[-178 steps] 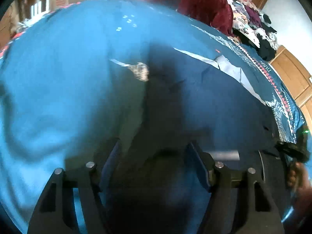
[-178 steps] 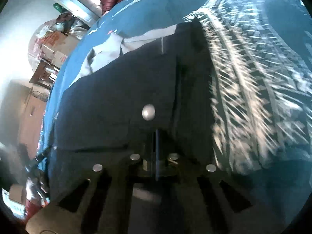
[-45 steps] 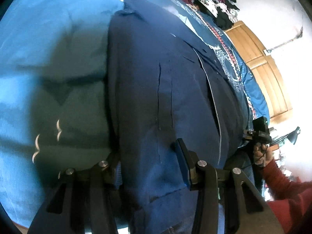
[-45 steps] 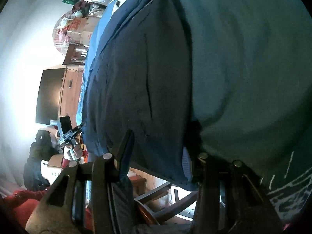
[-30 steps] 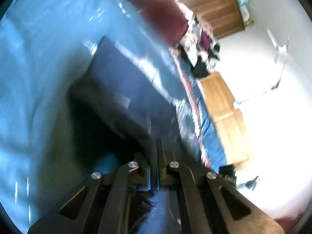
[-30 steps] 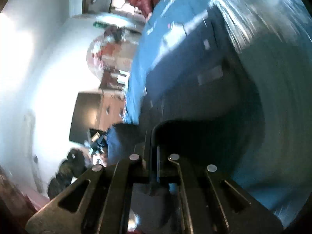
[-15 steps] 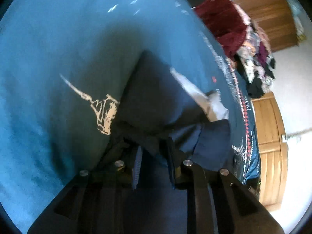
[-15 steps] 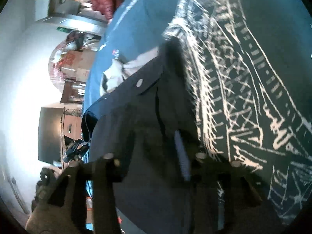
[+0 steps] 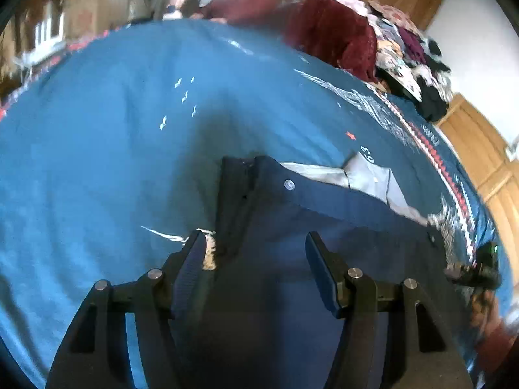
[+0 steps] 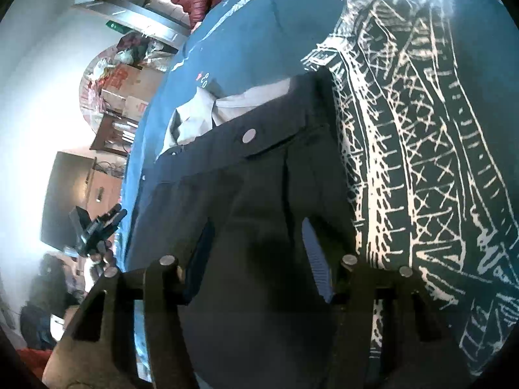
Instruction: Fold large clothes
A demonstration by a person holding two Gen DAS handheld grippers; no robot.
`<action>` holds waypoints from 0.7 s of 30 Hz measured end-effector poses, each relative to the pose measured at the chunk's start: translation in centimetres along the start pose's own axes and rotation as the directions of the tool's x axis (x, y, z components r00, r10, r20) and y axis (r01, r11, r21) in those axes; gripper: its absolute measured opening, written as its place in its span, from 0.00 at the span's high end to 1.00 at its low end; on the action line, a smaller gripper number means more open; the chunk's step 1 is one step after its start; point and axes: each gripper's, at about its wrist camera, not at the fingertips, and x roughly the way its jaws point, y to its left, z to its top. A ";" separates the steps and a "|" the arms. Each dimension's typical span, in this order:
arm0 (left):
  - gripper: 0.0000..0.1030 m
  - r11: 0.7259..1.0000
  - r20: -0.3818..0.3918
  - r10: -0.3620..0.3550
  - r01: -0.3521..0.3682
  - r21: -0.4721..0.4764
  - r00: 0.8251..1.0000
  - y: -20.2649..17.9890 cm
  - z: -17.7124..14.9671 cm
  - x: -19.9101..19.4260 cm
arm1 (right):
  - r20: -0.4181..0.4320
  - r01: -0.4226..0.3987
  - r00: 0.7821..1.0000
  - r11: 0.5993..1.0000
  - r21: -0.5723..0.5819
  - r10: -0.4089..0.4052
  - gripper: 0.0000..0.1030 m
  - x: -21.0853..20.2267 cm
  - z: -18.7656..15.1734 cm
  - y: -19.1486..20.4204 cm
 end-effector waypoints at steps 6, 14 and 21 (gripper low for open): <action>0.38 0.999 -0.013 -0.008 0.008 0.049 1.000 -0.6 -3.7 -0.2 | 0.031 0.077 0.997 0.995 -0.069 -0.075 0.52 0.3 0.6 1.2; 0.38 0.999 0.029 -0.033 0.033 0.003 0.999 0.1 -6.9 -2.0 | 0.087 0.159 0.985 0.976 -0.147 -0.147 1.00 2.3 2.2 2.0; 0.38 0.999 0.024 -0.023 0.023 -0.035 0.999 0.9 -10.0 -4.6 | 0.151 0.223 0.968 0.961 -0.166 -0.198 0.93 0.8 0.2 2.5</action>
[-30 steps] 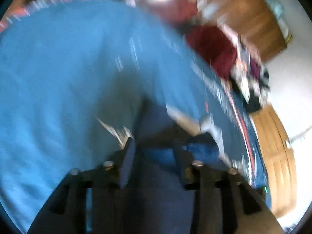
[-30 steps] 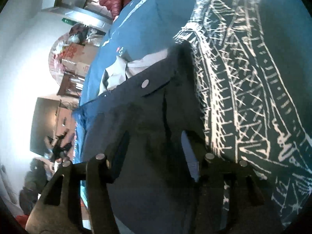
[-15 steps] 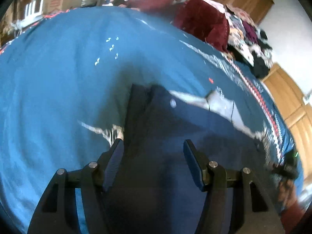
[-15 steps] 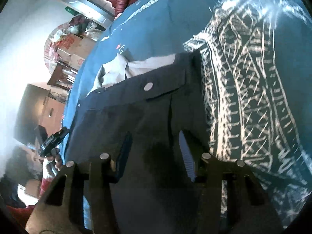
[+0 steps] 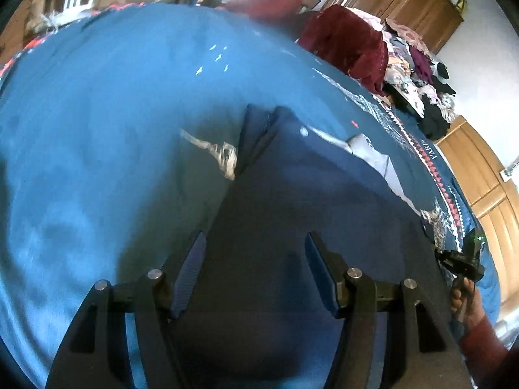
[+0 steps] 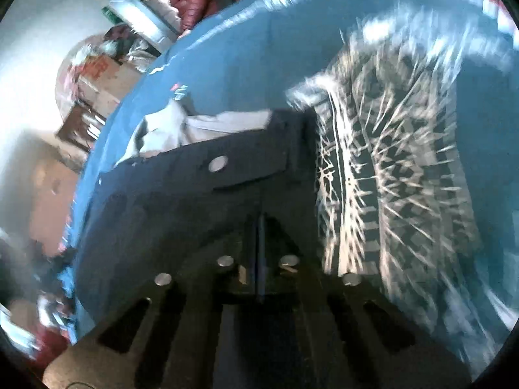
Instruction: Fold large clothes
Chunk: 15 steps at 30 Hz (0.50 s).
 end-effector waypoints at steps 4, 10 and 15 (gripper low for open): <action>0.38 0.996 0.002 -0.060 0.060 0.069 0.998 -1.7 -1.9 -1.2 | 0.018 -0.122 0.992 0.991 -0.054 0.123 0.66 -2.9 -5.2 4.7; 0.59 0.993 0.011 0.043 -0.042 -0.115 0.999 4.0 -2.8 -2.0 | -0.045 -0.115 0.993 0.992 -0.048 0.113 0.67 -2.1 -12.1 6.4; 0.66 0.957 0.091 0.250 -0.232 -0.172 0.964 6.6 -3.9 -7.7 | -0.009 -0.055 0.998 0.998 0.025 0.055 0.63 -4.5 -14.3 6.1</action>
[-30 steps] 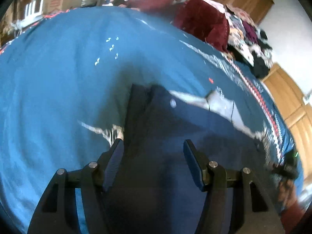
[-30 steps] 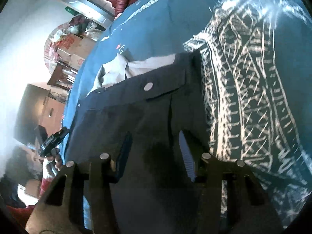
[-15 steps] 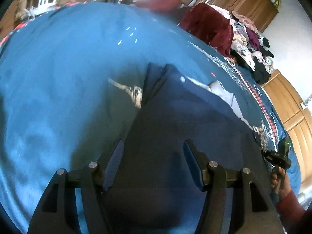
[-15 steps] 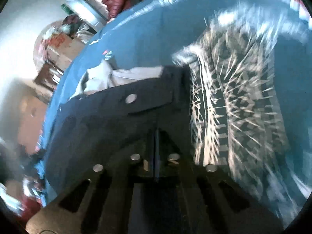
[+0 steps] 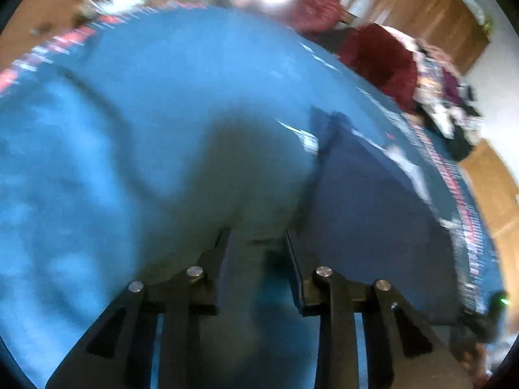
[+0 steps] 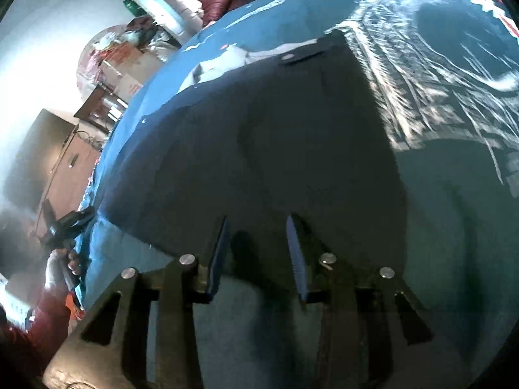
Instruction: Fold large clothes
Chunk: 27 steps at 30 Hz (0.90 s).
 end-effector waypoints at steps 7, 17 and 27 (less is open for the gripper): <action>0.58 0.940 -0.053 -0.328 0.320 -0.117 0.943 -1.6 -2.7 -2.0 | 0.041 0.027 0.999 0.999 0.027 -0.028 0.41 -0.8 -3.0 0.4; 0.50 0.880 -0.076 -0.448 0.425 -0.214 0.891 -5.2 -5.6 3.1 | 0.076 0.076 0.995 0.995 -0.064 -0.072 0.22 0.5 -3.7 1.6; 0.47 0.917 0.040 -0.347 0.348 -0.196 0.937 -6.8 -3.6 6.1 | 0.070 0.116 0.992 0.986 -0.120 -0.108 0.13 1.1 -4.2 2.6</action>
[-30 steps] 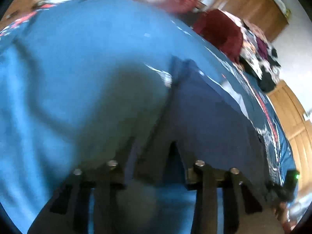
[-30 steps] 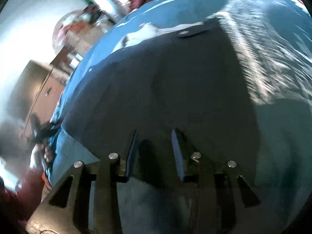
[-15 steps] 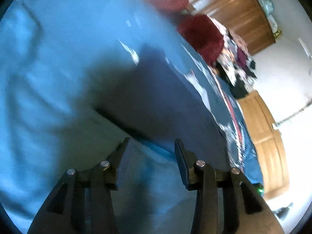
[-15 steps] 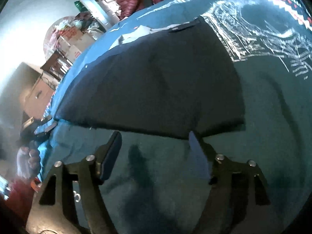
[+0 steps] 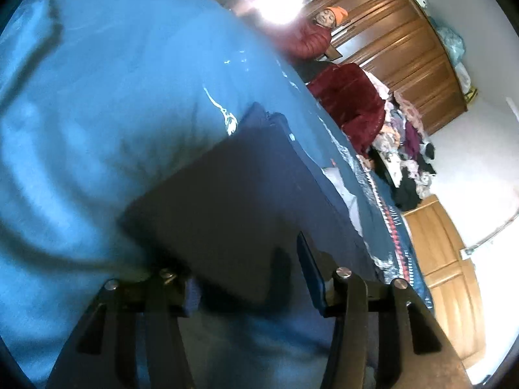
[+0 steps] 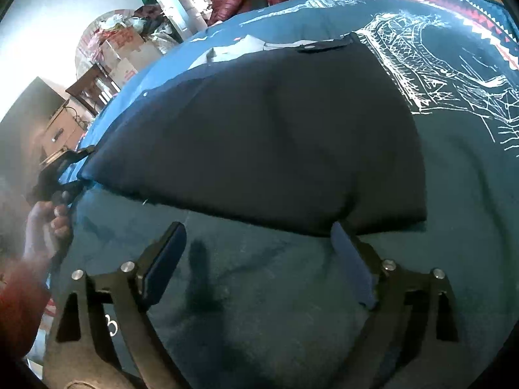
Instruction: Fold large clothes
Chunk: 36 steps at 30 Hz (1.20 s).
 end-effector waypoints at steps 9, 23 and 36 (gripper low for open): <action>0.92 0.997 0.042 0.056 -0.058 0.057 0.998 -1.8 1.1 2.0 | -0.021 -0.050 0.999 0.996 -0.074 0.048 0.25 -2.6 4.6 5.8; 0.96 0.792 0.262 0.203 -0.315 0.522 0.944 -11.3 -3.6 1.1 | -0.398 -0.256 0.907 0.927 -0.272 0.134 0.17 18.5 24.2 29.0; 0.96 0.677 0.280 0.146 -0.302 0.672 0.949 -14.8 -6.6 1.7 | -0.442 -0.175 0.895 0.957 -0.233 0.056 0.85 21.7 21.3 24.7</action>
